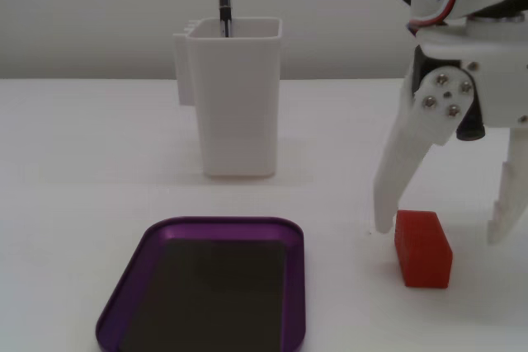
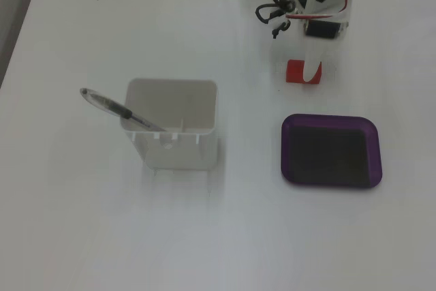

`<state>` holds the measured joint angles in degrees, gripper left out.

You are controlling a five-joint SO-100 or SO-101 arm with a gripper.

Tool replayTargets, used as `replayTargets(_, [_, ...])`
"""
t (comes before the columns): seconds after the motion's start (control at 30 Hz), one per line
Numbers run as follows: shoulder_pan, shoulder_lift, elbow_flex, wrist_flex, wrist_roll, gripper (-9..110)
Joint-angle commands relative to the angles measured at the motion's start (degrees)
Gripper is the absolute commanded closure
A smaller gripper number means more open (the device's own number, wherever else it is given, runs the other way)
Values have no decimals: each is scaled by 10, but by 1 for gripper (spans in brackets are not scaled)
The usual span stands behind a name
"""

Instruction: Pick up the red cube and place it in the box.

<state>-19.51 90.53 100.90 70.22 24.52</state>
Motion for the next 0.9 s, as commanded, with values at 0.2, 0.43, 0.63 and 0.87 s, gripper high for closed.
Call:
replayTargets(0.2, [22, 2, 35, -53, -25, 77])
replayTargets(0.43, [15, 2, 64, -90, -25, 77])
replayTargets(0.63, [16, 1, 64, -101, -34, 78])
replayTargets(0.87, [15, 1, 64, -112, -37, 95])
